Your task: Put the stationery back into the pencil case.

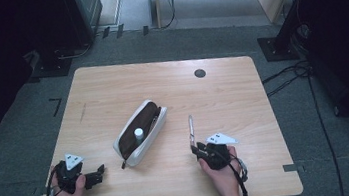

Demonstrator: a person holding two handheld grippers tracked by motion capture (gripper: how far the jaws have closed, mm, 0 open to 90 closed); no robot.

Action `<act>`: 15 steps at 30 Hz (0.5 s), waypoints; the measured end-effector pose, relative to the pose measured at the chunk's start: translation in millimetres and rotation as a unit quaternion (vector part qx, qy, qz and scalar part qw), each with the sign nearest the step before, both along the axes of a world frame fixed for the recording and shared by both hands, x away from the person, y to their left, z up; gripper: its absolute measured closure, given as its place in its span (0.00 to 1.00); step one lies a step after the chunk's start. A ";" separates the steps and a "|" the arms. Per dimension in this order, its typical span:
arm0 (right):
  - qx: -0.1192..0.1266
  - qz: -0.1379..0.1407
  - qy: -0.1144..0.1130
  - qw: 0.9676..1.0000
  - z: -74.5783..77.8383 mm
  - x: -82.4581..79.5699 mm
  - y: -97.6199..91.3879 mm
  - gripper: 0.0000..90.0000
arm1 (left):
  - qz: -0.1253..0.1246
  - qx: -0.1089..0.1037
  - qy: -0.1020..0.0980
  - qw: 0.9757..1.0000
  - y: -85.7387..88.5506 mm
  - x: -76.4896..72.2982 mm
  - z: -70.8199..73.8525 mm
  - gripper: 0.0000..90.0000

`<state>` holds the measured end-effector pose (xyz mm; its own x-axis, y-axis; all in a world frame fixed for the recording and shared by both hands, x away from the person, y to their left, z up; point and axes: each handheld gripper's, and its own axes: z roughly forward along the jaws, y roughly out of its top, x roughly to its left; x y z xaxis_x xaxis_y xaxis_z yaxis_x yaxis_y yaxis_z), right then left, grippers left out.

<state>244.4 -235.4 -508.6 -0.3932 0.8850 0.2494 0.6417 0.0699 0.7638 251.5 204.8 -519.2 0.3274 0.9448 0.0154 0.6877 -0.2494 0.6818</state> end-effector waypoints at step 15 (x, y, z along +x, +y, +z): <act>-0.047 -0.071 0.037 0.996 8.8 98.6 13.2 0.82 | -0.001 -0.001 0.000 1.000 -0.2 0.0 -0.1 0.00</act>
<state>343.0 -222.3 -499.8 -0.2460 0.9513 0.1860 0.7042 0.0435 0.7087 251.5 204.6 -519.2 0.3288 0.9443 0.0138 0.6874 -0.2493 0.6821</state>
